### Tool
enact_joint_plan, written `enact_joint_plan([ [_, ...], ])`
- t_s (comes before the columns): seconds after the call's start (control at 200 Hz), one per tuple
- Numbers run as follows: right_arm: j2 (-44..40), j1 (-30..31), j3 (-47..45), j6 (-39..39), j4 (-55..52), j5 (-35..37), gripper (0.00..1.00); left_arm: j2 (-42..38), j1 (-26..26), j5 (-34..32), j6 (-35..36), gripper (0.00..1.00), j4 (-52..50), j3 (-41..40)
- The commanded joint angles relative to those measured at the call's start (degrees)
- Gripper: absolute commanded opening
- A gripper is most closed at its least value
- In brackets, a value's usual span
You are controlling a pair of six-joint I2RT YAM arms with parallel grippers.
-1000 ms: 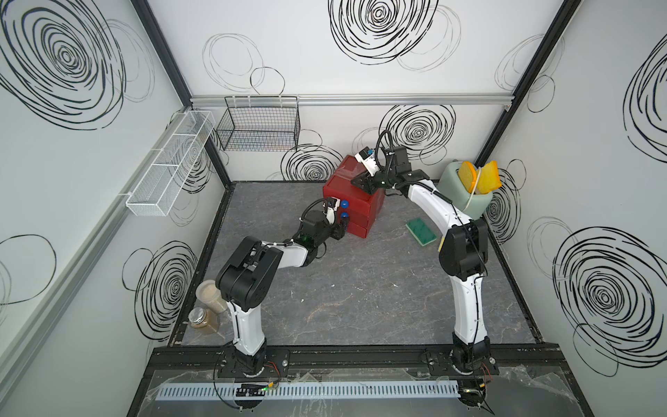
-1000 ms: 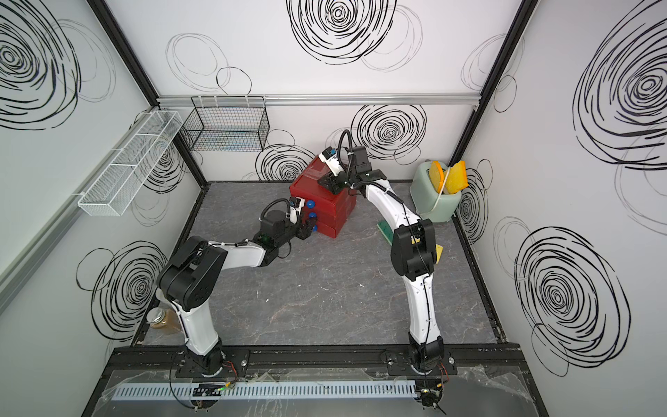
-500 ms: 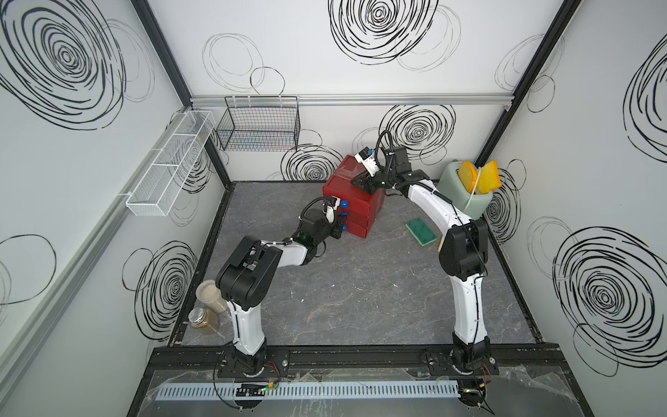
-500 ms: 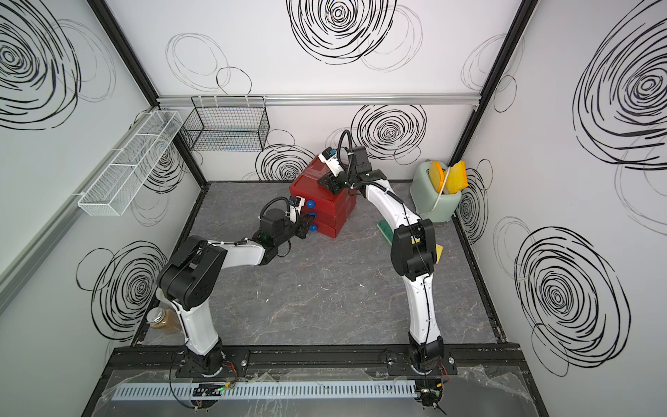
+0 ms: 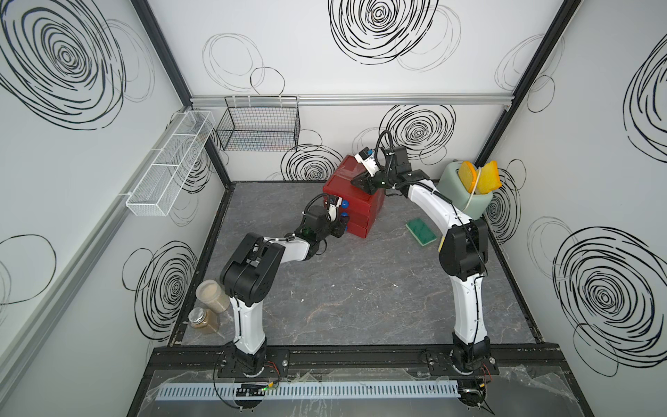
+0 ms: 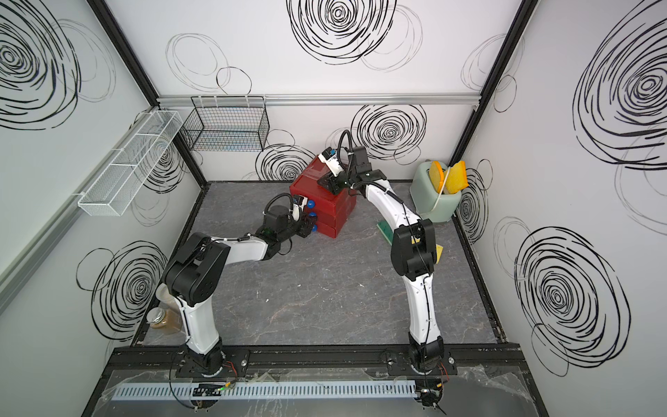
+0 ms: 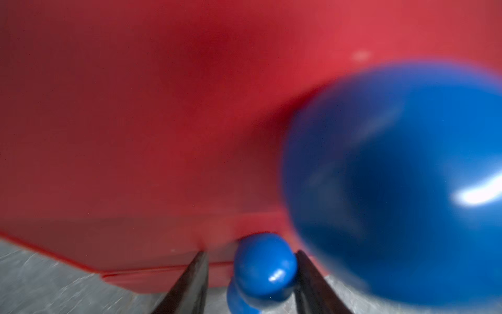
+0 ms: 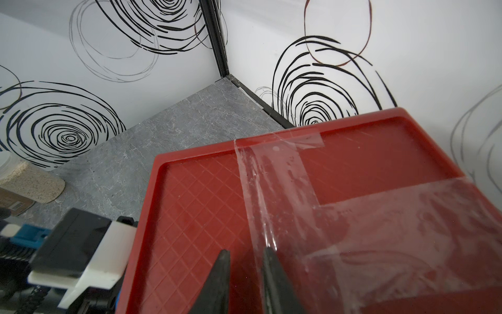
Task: Take the sponge out of the drawer
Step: Open the drawer in the storage box.
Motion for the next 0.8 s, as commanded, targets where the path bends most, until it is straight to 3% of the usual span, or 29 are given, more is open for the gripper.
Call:
enact_joint_plan([
  [0.0,2.57,0.15,-2.46,-0.88,-7.69,1.10,0.25,0.13,0.37,-0.17,0.27,0.43,0.74,1.02],
  [0.085,2.44,0.19,-2.48,-0.84,-7.68,1.07,0.25,-1.15,0.32,-0.57,0.17,0.32,1.11,-0.20],
  [0.2,2.45,0.08,-2.54,-0.84,-7.68,1.01,0.25,-3.27,0.41,-1.36,0.21,0.28,1.77,-2.30],
  [0.375,2.57,-0.09,-3.05,-1.01,-7.78,1.16,0.25,-7.25,0.46,-2.34,-0.60,0.27,1.63,-5.65],
  [0.6,2.62,-1.08,-4.00,-1.01,-7.96,0.81,0.25,-16.22,-0.02,-4.56,-3.94,0.28,2.98,-16.13],
  [0.795,1.11,-1.29,-7.55,-0.88,-6.30,1.49,0.25,-22.67,-3.24,-7.01,-3.67,0.28,1.10,-23.17],
])
